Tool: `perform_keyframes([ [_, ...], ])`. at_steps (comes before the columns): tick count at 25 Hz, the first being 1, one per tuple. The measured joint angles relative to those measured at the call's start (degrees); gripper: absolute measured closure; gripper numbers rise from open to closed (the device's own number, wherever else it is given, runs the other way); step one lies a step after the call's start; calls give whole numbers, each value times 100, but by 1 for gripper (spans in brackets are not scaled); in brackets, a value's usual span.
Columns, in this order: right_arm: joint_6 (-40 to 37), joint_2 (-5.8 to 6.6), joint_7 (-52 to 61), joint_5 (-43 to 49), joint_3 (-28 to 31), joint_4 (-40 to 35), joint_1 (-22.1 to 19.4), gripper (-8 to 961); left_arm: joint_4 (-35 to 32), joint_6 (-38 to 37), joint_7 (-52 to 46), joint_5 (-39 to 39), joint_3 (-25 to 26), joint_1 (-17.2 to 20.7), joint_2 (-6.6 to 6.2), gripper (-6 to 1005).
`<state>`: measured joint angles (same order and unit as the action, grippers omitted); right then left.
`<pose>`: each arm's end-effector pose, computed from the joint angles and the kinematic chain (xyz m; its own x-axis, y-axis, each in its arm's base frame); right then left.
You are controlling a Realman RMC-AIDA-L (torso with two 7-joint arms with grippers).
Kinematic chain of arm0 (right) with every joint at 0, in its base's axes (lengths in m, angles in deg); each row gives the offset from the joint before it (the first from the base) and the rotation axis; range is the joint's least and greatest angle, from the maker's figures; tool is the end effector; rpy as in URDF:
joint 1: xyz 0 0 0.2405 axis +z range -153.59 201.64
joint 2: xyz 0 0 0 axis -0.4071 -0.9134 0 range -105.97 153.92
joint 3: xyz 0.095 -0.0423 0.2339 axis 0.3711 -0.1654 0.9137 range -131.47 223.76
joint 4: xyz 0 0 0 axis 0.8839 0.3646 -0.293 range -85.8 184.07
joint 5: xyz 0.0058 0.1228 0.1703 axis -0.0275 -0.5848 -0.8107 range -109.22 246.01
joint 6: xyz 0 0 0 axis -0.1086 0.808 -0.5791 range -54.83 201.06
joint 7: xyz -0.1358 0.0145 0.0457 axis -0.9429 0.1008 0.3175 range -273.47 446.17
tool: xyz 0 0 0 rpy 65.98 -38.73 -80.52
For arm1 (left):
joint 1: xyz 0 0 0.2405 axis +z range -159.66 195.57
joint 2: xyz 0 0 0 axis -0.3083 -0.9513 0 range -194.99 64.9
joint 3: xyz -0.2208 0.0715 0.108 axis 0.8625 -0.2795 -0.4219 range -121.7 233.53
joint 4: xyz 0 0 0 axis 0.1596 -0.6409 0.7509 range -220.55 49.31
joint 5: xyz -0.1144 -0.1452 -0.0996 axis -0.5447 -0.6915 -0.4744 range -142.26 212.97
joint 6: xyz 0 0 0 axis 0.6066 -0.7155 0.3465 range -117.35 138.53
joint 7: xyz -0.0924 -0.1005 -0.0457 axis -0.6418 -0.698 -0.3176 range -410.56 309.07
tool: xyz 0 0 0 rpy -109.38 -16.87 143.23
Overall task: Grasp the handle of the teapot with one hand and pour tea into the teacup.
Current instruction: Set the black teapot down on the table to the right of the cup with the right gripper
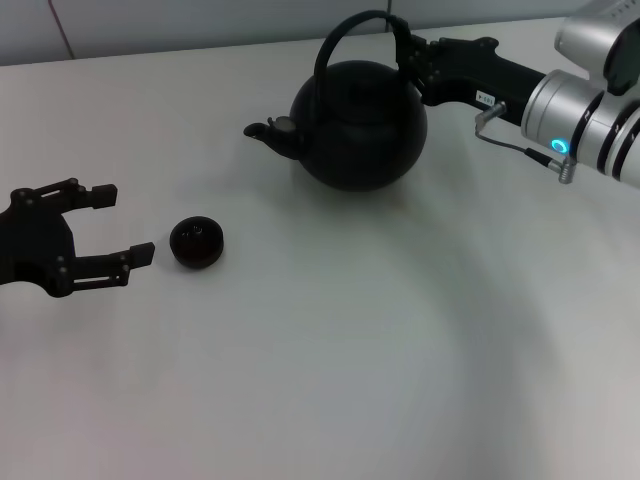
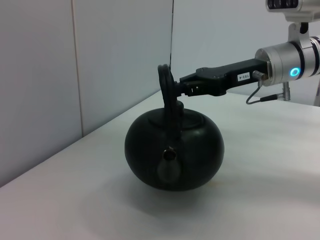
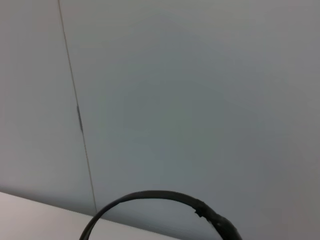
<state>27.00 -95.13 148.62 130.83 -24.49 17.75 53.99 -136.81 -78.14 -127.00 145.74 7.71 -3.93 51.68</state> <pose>0.2561 0.4033 -0.0177 0.7218 -0.2145 -0.6580 -0.6425 -0.5613 -0.5217 -0.2798 0.3175 0.0381 0.9022 0.1929 0.3858 0.3210 -0.8977 -0.3018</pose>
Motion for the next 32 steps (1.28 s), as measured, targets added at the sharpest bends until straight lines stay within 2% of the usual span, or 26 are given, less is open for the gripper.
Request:
perform_keyframes([
  [9,322,0,39,425,-9,45,4,815,-23,-21,20,0,-5,-7,33,137],
  [22,324,5,64,416,95,-4,18,794,-94,-26,-6,0,-14,-9,35,138],
  [32,298,-4,66,406,127,-85,-20,595,-102,3,-9,0,-5,-16,35,139],
])
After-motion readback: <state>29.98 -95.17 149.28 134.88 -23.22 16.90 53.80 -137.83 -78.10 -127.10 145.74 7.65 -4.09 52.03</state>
